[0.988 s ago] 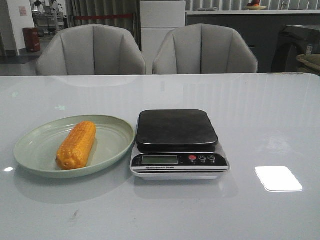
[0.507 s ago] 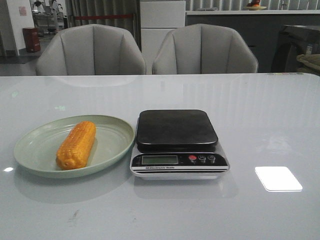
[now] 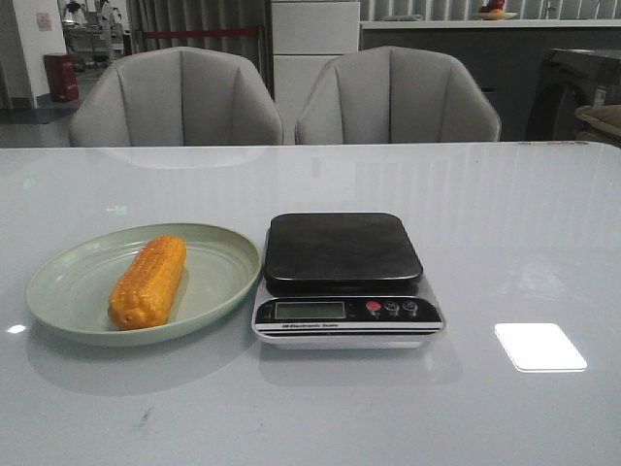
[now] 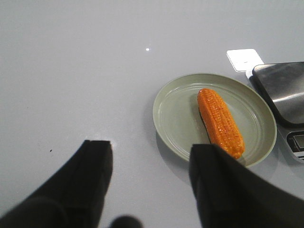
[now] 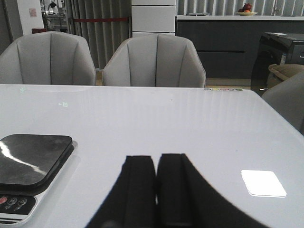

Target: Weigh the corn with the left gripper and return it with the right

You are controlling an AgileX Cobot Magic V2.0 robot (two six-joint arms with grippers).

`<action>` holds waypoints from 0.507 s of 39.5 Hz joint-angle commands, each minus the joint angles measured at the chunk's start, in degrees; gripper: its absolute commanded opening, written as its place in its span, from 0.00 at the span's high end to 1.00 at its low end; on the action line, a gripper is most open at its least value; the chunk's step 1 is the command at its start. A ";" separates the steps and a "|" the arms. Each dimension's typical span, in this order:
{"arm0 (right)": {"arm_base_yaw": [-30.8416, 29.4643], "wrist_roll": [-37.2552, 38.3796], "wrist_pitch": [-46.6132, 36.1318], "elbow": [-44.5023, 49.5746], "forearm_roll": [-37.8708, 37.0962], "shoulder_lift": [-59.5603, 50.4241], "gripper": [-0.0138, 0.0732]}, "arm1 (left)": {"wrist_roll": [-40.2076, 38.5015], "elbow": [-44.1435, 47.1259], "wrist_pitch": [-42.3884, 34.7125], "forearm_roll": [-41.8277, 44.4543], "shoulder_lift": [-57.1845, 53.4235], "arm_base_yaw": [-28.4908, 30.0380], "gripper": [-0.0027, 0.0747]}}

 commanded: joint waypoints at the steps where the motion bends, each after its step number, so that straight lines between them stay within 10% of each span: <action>1: -0.41 0.00 -4.72 0.62 -0.63 -1.14 0.67 | -0.07 -3.70 -2.68 -0.43 2.29 -0.46 0.27; 20: -0.41 0.00 -4.72 0.62 -0.63 -1.14 0.67 | 0.50 -14.11 -1.04 -7.74 26.64 -6.27 0.27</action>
